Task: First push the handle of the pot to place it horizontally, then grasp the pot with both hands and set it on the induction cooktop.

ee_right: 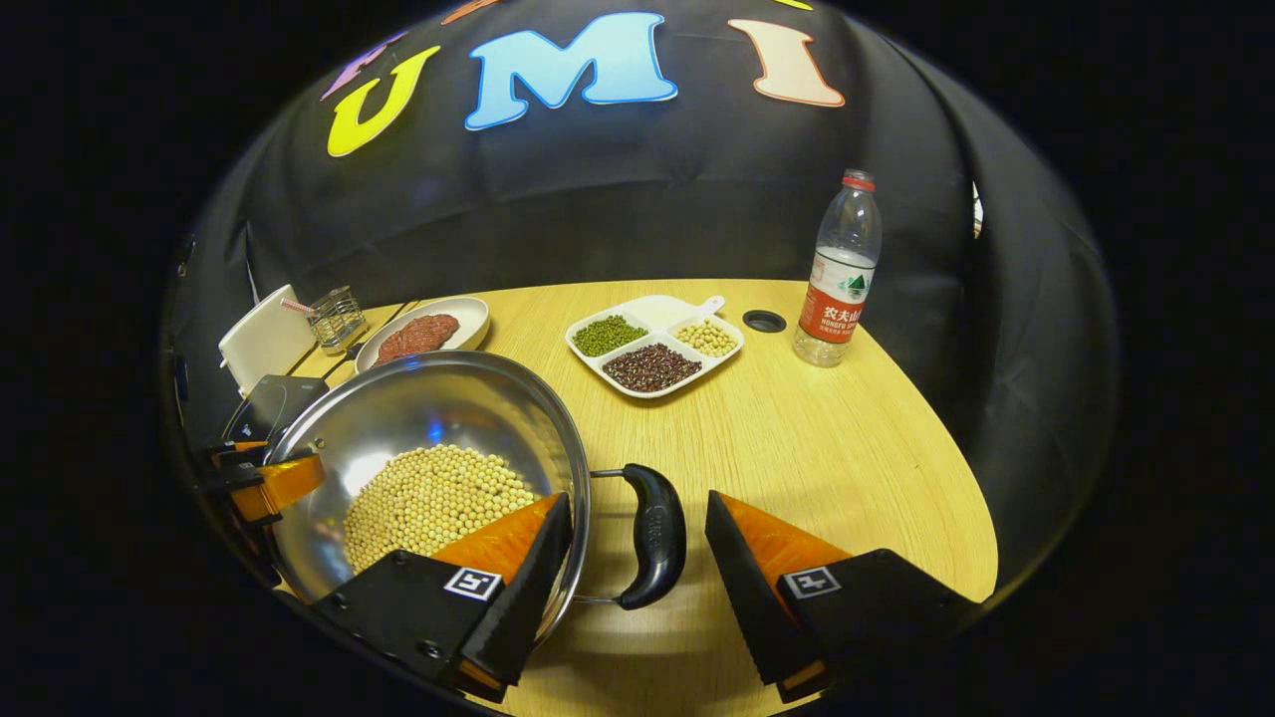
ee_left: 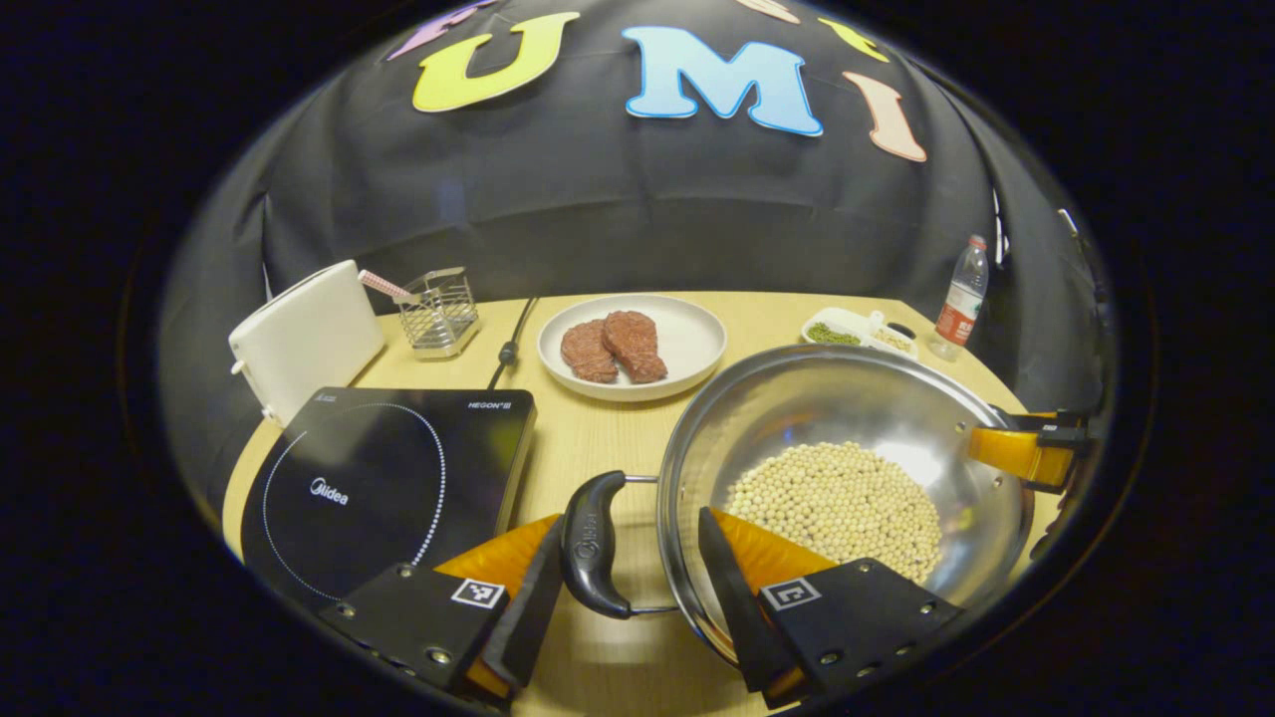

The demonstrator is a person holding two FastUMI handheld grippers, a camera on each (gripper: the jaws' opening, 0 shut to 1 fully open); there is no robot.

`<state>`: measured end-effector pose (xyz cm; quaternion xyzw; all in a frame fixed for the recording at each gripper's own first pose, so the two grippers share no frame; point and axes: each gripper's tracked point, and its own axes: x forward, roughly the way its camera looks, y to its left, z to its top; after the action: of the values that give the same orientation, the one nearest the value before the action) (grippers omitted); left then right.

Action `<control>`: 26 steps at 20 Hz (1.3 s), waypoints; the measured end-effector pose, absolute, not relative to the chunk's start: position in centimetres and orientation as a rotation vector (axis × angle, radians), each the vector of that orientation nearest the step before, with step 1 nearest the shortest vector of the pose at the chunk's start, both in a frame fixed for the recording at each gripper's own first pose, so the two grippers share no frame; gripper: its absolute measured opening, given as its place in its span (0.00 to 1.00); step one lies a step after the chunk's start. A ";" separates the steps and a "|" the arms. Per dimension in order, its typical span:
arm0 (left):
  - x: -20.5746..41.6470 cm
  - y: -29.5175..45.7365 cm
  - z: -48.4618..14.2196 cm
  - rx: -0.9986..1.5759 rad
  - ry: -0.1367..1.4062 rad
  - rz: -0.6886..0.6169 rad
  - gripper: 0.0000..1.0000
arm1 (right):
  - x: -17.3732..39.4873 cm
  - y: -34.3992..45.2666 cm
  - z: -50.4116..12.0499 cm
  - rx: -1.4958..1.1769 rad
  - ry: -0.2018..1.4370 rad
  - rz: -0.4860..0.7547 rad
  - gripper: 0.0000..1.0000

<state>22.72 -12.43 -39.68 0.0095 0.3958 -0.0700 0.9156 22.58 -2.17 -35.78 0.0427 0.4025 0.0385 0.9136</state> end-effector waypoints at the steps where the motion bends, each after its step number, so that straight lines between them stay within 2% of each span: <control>1: 22.5 -12.4 -39.8 0.019 0.820 -0.141 0.75 | 22.5 -1.8 -35.9 0.099 0.832 0.086 0.84; 4: 22.5 -12.4 -39.8 0.009 0.817 -0.125 0.77 | 22.7 -1.6 -36.0 0.099 0.829 0.090 0.67; 5: 22.5 -12.3 -39.8 0.007 0.817 -0.122 0.67 | 22.6 -1.5 -35.9 0.101 0.831 0.091 0.67; 7: 22.6 -12.3 -39.8 0.000 0.816 -0.115 0.65 | 22.7 -1.3 -36.0 0.106 0.833 0.086 0.60; 9: 22.6 -12.3 -39.6 -0.013 0.813 -0.101 0.60 | 22.3 -1.3 -35.6 0.103 0.836 0.086 0.56; 11: 22.9 -12.3 -39.7 -0.016 0.811 -0.095 0.61 | 22.5 -1.1 -35.8 0.099 0.829 0.086 0.48; 13: 22.8 -12.3 -39.6 -0.016 0.811 -0.091 0.60 | 22.6 -1.1 -35.7 0.080 0.823 0.092 0.52; 14: 22.6 -12.3 -39.6 -0.018 0.814 -0.087 0.57 | 22.6 -1.1 -35.6 0.079 0.827 0.091 0.48; 17: 22.4 -11.8 -39.2 -0.048 0.817 -0.066 0.57 | 22.3 -0.6 -34.8 0.064 0.818 0.097 0.52; 19: 22.1 -11.1 -38.4 -0.072 0.809 -0.061 0.57 | 22.1 -0.2 -33.7 0.058 0.805 0.095 0.48; 20: 22.1 -10.8 -37.7 -0.076 0.803 -0.065 0.57 | 21.9 0.0 -33.0 0.057 0.801 0.091 0.52; 22: 22.2 -10.2 -36.3 -0.067 0.785 -0.084 0.57 | 21.4 0.5 -31.8 0.068 0.789 0.075 0.48; 24: 22.3 -9.5 -35.2 -0.058 0.776 -0.110 0.57 | 20.7 1.1 -30.8 0.081 0.789 0.052 0.52; 26: 22.5 -8.8 -34.4 -0.056 0.771 -0.135 0.57 | 20.0 1.8 -29.9 0.089 0.787 0.029 0.48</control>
<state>22.49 -8.83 -34.37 -0.0271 0.3757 -0.0656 0.9240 19.98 1.79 -29.92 0.0435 0.3831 0.0142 0.9226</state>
